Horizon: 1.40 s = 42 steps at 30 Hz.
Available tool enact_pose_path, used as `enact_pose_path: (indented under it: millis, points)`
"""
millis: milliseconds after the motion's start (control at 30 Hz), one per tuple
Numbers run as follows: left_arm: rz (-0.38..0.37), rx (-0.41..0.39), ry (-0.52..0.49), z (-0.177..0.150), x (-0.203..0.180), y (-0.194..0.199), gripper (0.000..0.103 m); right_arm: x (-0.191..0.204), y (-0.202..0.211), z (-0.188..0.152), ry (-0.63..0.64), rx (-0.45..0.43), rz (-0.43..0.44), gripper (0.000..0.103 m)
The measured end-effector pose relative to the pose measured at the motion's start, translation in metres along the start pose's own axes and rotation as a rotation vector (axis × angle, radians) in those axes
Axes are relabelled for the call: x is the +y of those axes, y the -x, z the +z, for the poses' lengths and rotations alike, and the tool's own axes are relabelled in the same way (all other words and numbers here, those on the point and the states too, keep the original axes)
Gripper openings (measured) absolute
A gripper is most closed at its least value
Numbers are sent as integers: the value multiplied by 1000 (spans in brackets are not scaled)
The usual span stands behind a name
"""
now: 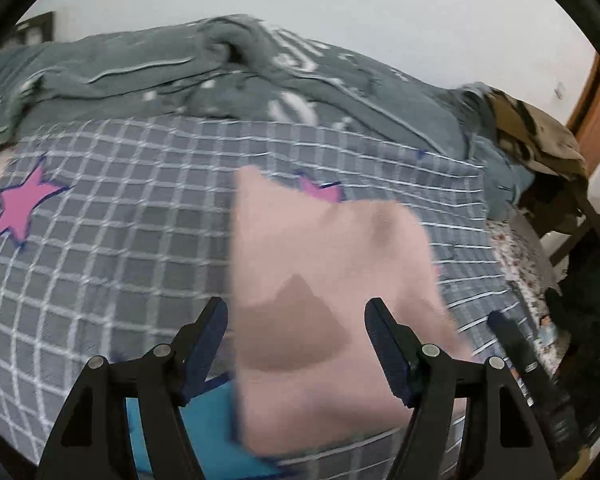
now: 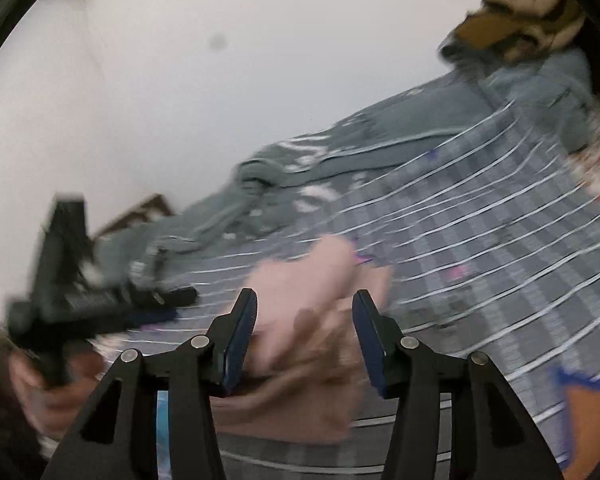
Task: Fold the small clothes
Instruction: 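Carry the folded sweater with the left gripper while the right gripper grasps it too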
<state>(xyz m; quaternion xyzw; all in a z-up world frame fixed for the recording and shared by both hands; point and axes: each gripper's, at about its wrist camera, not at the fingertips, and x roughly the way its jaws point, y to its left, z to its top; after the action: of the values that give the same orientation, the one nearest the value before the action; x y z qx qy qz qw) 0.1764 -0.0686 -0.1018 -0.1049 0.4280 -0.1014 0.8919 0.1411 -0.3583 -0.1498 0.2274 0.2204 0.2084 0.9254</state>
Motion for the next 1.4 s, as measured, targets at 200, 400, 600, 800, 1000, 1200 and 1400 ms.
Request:
enact_pose_path:
  millis: [200, 400, 600, 800, 1000, 1200, 1400]
  points:
    - [9, 12, 48, -18, 36, 9, 69, 30, -37, -18, 33, 96, -14, 52]
    - [0, 12, 45, -31, 45, 15, 69, 41, -17, -26, 182, -45, -189, 5]
    - [-34, -9, 8, -34, 40, 12, 69, 2, -29, -34, 97, 114, -296, 5]
    - [-88, -47, -17, -21, 32, -4, 69, 8, -26, -27, 109, 105, -249, 25]
    - [-77, -86, -37, 7, 30, -27, 70, 20, -46, -4, 134, 70, -227, 41]
    - [-91, -146, -67, 19, 42, -46, 70, 20, -88, -7, 206, 169, -305, 15]
    - [-210, -112, 78, 15, 67, -53, 70, 9, -37, 5, 182, -29, -208, 12]
